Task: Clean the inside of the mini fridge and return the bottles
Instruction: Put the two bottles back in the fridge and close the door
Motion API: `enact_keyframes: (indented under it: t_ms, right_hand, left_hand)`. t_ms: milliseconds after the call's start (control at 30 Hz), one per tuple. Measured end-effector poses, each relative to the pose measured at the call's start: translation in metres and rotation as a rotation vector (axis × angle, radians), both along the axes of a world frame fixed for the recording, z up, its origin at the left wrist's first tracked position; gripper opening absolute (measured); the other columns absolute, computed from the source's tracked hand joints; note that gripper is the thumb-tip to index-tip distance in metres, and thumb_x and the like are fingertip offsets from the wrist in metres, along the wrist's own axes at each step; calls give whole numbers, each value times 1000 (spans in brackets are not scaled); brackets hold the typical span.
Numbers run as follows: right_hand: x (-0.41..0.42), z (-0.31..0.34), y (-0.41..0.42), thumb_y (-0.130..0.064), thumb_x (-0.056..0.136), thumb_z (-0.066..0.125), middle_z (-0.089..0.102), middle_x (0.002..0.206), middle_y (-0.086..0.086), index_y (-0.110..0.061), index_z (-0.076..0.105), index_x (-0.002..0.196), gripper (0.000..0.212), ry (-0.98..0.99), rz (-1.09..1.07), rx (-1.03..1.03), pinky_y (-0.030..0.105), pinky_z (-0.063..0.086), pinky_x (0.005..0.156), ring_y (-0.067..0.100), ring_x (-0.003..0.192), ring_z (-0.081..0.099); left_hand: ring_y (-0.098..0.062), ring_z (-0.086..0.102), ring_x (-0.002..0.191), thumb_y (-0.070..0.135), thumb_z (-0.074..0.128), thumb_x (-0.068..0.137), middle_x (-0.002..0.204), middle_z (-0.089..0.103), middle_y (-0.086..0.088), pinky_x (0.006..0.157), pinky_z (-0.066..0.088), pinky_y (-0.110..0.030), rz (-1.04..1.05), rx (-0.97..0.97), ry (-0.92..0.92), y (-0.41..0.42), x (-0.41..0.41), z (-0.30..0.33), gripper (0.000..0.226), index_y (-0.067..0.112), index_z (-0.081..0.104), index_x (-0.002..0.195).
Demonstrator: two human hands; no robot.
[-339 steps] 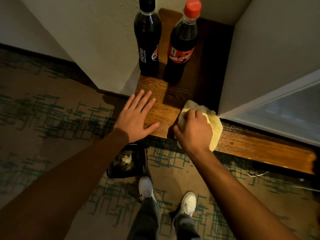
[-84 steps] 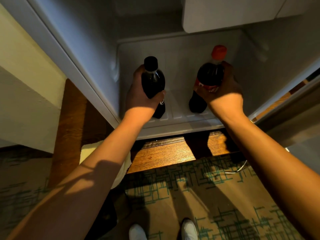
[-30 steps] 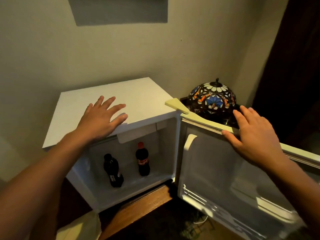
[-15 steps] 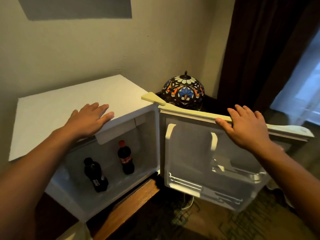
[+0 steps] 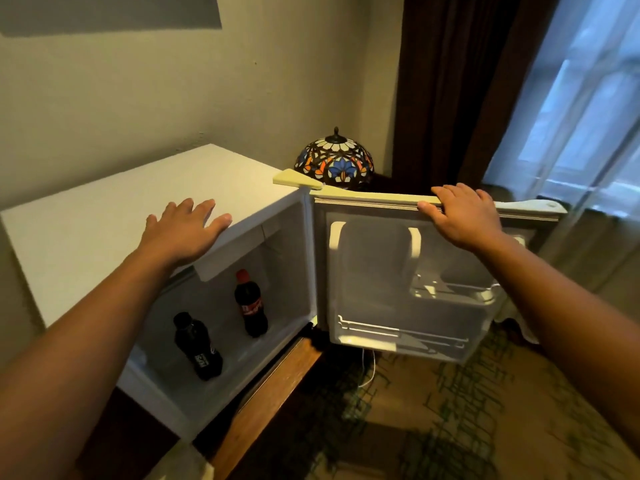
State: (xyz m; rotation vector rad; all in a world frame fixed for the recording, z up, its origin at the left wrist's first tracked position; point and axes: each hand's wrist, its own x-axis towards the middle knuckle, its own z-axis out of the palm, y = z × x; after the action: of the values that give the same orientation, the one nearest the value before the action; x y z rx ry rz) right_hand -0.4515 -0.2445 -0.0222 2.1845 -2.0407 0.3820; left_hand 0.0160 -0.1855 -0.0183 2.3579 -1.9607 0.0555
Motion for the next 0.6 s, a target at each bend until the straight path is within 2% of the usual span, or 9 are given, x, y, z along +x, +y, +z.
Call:
enact_keyframes:
  t_ms: [133, 367, 600]
  right_hand:
    - [4, 0, 8, -63, 100, 26, 50, 148, 8, -19, 42, 147, 66, -5, -14, -3, 53, 25, 115, 29, 140, 40]
    - [10, -10, 36, -68, 96, 23, 49, 147, 9, -20, 32, 151, 73, 0, 3, -75, 53, 29, 111, 32, 135, 43]
    - [9, -12, 72, -83, 86, 6, 26, 163, 1, -25, 21, 156, 92, 66, 127, -23, 58, 13, 120, 21, 151, 21]
  left_hand:
    - [-37, 23, 150, 73, 15, 94, 165, 24, -9, 117, 20, -62, -5, -32, 5, 0, 0, -1, 75, 30, 23, 155]
    - [-38, 36, 143, 72, 19, 95, 158, 36, -11, 112, 30, -62, -13, -102, -17, 4, -4, -2, 74, 26, 32, 151]
    - [-34, 35, 145, 72, 21, 94, 159, 37, -8, 113, 31, -58, 0, -125, 4, 4, -6, -1, 74, 26, 34, 151]
